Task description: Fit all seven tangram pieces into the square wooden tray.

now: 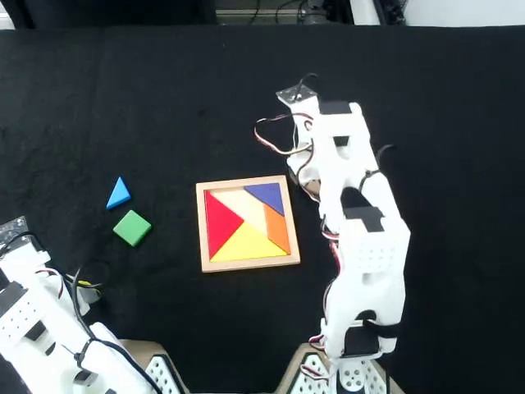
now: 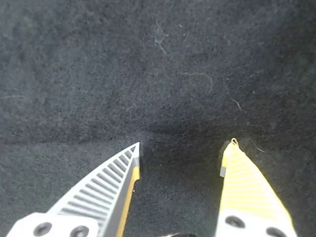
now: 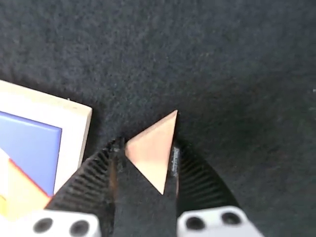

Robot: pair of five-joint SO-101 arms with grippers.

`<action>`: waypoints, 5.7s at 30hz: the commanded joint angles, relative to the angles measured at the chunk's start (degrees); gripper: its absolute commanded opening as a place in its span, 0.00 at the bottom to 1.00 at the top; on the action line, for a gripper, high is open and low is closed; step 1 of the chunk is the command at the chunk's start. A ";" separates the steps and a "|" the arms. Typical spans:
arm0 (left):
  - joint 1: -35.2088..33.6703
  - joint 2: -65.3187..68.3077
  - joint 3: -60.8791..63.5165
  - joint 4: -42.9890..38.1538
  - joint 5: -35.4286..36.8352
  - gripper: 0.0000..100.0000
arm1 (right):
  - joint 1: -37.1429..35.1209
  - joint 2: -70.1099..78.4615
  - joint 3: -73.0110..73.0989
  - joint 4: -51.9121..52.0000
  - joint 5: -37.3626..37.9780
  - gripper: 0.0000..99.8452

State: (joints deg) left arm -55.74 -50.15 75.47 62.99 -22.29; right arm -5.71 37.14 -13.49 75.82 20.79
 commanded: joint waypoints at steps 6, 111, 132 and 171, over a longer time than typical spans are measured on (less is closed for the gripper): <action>0.22 -0.53 -0.31 -0.97 -0.44 0.27 | -1.58 -0.22 -25.71 21.63 0.44 0.01; 0.57 -0.53 -0.04 -0.97 -0.35 0.27 | -23.47 -42.51 45.14 -29.19 -19.60 0.01; 0.57 -0.53 -0.04 -0.97 -0.35 0.27 | -23.21 -25.98 34.68 -24.44 -16.44 0.01; 0.57 -0.53 -0.04 -0.97 -0.26 0.27 | -18.29 -30.20 36.26 -23.38 -13.63 0.01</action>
State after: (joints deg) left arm -55.74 -50.15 75.65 62.73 -22.29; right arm -24.09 5.67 27.38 50.15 6.64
